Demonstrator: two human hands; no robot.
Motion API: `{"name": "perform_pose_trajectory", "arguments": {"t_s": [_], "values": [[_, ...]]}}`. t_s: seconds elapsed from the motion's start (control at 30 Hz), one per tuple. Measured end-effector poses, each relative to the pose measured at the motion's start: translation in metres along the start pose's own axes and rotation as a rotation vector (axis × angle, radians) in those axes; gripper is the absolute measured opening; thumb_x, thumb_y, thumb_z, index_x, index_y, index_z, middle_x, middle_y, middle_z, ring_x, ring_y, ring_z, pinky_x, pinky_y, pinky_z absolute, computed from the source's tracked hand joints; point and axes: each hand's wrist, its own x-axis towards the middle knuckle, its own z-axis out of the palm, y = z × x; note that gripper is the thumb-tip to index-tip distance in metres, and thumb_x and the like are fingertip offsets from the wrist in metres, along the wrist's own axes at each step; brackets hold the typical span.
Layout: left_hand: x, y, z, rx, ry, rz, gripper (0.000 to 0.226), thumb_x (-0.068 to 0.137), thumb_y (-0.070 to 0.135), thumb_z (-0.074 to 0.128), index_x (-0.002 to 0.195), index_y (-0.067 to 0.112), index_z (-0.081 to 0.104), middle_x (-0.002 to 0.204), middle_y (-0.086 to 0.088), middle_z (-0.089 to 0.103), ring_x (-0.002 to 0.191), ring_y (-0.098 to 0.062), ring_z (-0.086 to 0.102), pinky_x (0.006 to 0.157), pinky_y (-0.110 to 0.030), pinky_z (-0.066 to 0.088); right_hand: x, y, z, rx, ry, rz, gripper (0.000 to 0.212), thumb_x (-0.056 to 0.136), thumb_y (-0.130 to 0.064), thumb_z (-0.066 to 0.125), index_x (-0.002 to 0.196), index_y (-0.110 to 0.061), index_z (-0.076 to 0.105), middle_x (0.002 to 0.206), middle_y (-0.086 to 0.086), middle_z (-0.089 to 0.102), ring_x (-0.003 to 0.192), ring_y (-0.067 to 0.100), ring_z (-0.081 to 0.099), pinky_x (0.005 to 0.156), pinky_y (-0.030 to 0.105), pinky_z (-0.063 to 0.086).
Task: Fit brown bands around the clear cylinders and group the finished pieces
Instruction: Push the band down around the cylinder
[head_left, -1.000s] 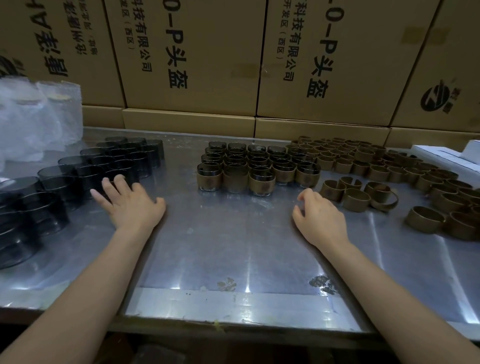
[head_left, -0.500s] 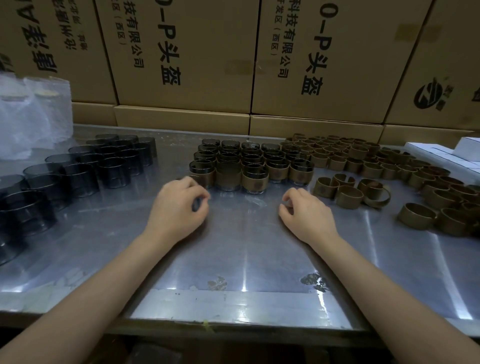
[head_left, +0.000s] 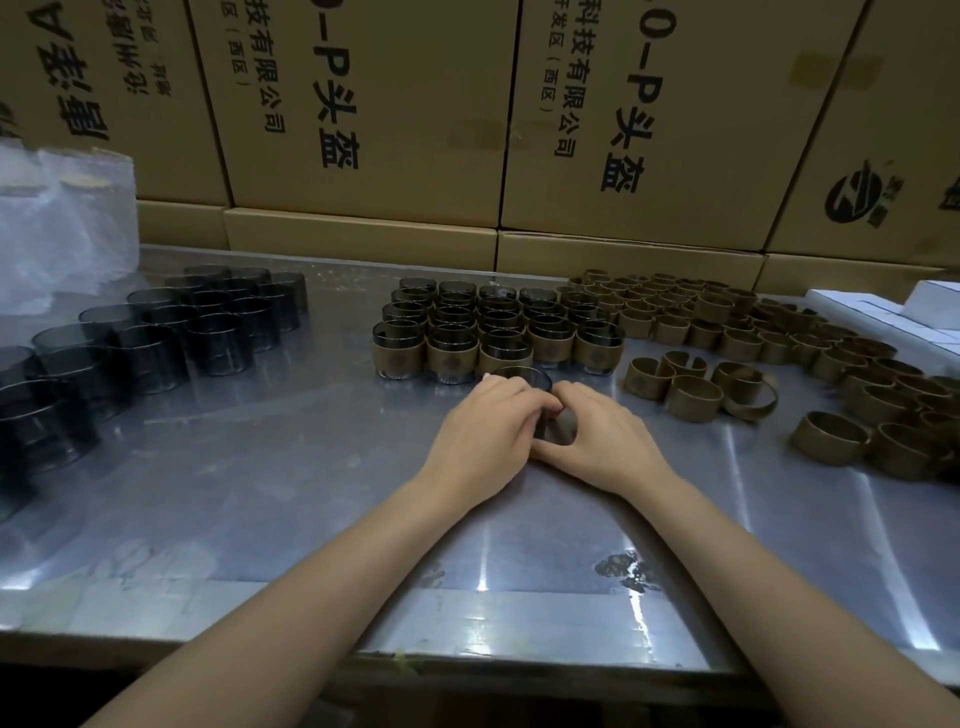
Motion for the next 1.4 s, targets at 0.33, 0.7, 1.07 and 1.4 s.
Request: {"name": "perform_pose_trajectory", "arguments": {"t_s": [0.33,0.7,1.07,1.4], "values": [[-0.003,-0.012,-0.011,-0.246,0.091,-0.164,0.044,0.091,0.016,0.058,0.134,0.025,0.054,0.106,0.009,0.063,0.095,-0.005,0.058,0.086,-0.029,0.05,-0.005,0.002,-0.001,0.227,0.102,-0.008,0.051,0.076,-0.053,0.067,0.119,-0.04,0.043,0.106,-0.022,0.053,0.098,0.004,0.049,0.073,0.028,0.037],[0.002,-0.032,-0.013,-0.129,-0.082,-0.274,0.03,0.1,0.022,0.044,0.123,0.021,0.062,0.11,0.009,0.053,0.11,-0.011,0.049,0.092,-0.038,0.046,-0.002,-0.009,-0.001,0.543,0.288,0.059,0.052,0.078,-0.027,0.074,0.124,-0.032,0.052,0.113,-0.006,0.045,0.102,-0.016,0.044,0.082,-0.002,0.035],[0.002,-0.041,-0.007,-0.087,-0.212,-0.339,0.029,0.096,0.021,0.052,0.122,0.021,0.064,0.116,0.003,0.053,0.113,-0.017,0.049,0.095,-0.037,0.045,0.004,-0.005,0.001,0.595,0.235,0.175,0.064,0.082,-0.06,0.058,0.133,-0.024,0.045,0.113,-0.008,0.046,0.103,0.003,0.048,0.079,0.017,0.04],[0.002,-0.04,-0.008,-0.116,-0.199,-0.37,0.027,0.099,0.024,0.048,0.117,0.019,0.067,0.106,0.009,0.049,0.108,-0.015,0.05,0.093,-0.035,0.044,-0.005,0.037,-0.02,-0.096,0.182,0.735,0.048,0.09,-0.033,0.055,0.133,-0.014,0.047,0.143,0.016,0.04,0.132,0.036,0.024,0.107,0.046,0.027]]}}
